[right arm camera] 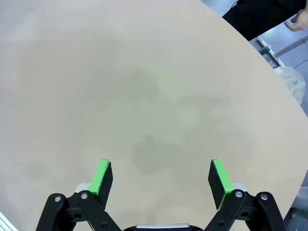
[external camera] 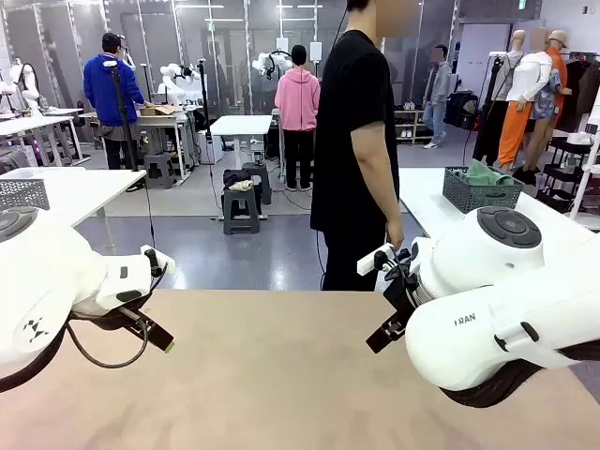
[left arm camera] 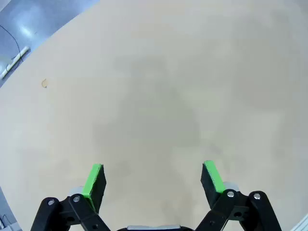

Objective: Fold the towels and place them in the basket.
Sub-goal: When a person lays out a Towel with hook on the table, fold it in half twice.

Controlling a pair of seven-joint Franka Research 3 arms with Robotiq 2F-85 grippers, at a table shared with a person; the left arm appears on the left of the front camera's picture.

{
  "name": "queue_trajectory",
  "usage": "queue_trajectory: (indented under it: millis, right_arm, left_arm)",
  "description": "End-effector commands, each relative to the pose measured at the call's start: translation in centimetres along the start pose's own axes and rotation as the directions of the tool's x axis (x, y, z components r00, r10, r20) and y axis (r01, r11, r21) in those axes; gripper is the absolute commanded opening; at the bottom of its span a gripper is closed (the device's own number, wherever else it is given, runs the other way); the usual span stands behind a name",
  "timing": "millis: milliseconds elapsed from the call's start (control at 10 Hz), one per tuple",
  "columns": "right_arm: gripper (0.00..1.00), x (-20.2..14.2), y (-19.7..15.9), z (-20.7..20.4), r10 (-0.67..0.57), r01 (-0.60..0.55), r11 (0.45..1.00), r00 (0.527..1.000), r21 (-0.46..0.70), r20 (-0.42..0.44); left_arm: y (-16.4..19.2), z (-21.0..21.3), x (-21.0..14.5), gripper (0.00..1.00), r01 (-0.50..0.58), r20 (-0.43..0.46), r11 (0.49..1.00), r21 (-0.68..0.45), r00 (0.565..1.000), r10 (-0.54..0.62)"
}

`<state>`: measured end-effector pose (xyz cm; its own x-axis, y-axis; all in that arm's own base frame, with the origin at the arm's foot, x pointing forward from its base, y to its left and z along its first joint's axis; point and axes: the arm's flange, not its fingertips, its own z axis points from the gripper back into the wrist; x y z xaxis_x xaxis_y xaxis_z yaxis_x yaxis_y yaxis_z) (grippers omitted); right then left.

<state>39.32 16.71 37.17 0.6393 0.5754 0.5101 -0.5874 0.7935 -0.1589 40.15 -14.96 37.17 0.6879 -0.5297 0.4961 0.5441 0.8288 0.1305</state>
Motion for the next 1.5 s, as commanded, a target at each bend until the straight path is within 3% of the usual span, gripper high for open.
queue_trajectory:
  millis: [0, 1100, 1400]
  right_arm:
    - [0.94, 0.0, 0.0, 0.0, 0.000, 0.000, 1.000, 1.000, 0.000, 0.000]
    - [0.94, 0.1, -0.2, 0.0, 0.016, -0.016, 1.000, 1.000, 0.014, -0.011]
    - [0.94, 0.8, -1.7, 2.2, 0.032, -0.033, 0.997, 0.999, 0.064, 0.018]
  left_arm:
    - [0.0, 0.0, 0.0, 0.98, 0.001, 0.000, 1.000, 0.000, 1.000, -0.001]
    - [0.5, 0.2, -0.1, 0.98, -0.012, -0.001, 1.000, -0.002, 1.000, 0.012]
    - [2.1, 1.9, 1.5, 0.98, 0.016, 0.024, 0.998, -0.064, 1.000, -0.015]
